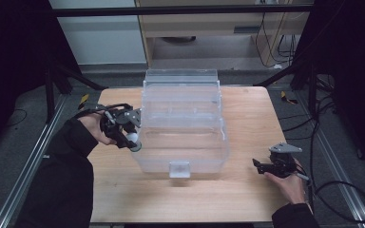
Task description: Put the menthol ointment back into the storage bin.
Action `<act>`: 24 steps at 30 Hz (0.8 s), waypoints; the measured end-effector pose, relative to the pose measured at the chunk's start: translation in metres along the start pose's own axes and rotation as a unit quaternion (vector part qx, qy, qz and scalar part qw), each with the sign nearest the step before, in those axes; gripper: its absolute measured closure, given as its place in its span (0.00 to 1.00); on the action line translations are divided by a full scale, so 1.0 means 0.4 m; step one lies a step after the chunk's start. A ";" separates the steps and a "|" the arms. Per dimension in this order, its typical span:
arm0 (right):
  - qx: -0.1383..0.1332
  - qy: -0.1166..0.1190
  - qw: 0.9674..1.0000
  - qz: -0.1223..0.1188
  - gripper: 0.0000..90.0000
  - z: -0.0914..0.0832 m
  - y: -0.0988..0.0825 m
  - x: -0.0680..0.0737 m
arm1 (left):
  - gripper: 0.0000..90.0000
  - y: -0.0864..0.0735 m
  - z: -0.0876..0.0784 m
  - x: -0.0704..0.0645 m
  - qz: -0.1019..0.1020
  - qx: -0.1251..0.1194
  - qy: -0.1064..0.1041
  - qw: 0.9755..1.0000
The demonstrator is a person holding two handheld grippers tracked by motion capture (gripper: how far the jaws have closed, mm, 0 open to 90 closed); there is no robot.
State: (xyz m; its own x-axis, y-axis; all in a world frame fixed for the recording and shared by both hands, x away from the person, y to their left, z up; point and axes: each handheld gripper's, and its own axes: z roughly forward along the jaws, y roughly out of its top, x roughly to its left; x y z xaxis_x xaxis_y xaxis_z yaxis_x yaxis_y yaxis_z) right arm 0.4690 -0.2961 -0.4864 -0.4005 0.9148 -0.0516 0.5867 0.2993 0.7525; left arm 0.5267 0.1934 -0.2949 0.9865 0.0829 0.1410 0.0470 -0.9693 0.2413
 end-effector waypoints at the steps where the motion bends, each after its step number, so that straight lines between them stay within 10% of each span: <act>1: -0.001 0.001 1.000 0.000 0.20 -0.001 0.000 0.000 | 0.56 0.004 0.006 0.002 0.002 0.001 -0.003 1.000; 24: 0.003 0.002 1.000 -0.001 0.20 0.005 -0.004 0.002 | 0.56 0.011 0.092 0.030 0.008 0.016 -0.024 1.000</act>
State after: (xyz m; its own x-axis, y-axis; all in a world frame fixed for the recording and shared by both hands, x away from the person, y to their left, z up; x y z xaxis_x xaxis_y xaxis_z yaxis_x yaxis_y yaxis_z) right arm 0.4691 -0.2955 -0.4889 -0.4050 0.9129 -0.0510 0.5897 0.3035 0.7484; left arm 0.5444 0.1816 -0.3277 0.9936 0.0574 0.0977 0.0359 -0.9773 0.2089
